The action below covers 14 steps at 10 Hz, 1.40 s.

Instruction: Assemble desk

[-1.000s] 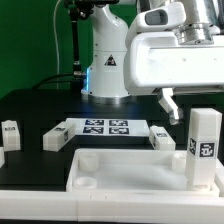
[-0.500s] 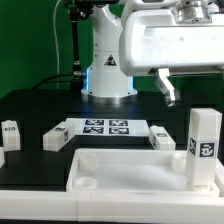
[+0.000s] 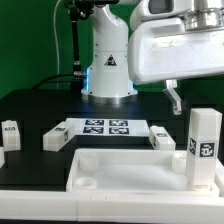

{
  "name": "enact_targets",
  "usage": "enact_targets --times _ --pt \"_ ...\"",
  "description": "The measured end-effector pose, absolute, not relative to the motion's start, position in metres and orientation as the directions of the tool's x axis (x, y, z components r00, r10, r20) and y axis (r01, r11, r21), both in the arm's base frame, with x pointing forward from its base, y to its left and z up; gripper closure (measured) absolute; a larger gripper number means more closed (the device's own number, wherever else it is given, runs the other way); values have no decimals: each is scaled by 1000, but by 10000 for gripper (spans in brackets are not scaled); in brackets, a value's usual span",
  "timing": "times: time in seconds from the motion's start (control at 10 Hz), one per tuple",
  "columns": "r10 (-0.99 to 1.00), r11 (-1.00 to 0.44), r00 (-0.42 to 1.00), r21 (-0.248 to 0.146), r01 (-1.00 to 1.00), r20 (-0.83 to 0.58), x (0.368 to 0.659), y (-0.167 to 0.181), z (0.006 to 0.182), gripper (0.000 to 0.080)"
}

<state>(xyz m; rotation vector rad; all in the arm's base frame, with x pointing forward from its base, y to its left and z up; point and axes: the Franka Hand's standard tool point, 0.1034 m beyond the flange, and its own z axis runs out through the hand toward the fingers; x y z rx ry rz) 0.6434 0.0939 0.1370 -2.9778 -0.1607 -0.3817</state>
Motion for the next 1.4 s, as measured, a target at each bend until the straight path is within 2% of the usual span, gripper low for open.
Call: enact_targets --times 0.2,0.3,0.5,0.7,1.0,1.4 --pt "110 -980 988 -155 126 106 637 100 138 150" --pt "100 -981 991 -158 113 88 640 100 136 150" --pt "84 -987 992 -128 96 97 643 100 132 150" --pt "111 -985 988 -123 124 105 647 96 126 150" --pt "135 -985 984 -94 147 118 653 95 132 150" --pt "134 -985 984 -96 145 115 652 95 129 150"
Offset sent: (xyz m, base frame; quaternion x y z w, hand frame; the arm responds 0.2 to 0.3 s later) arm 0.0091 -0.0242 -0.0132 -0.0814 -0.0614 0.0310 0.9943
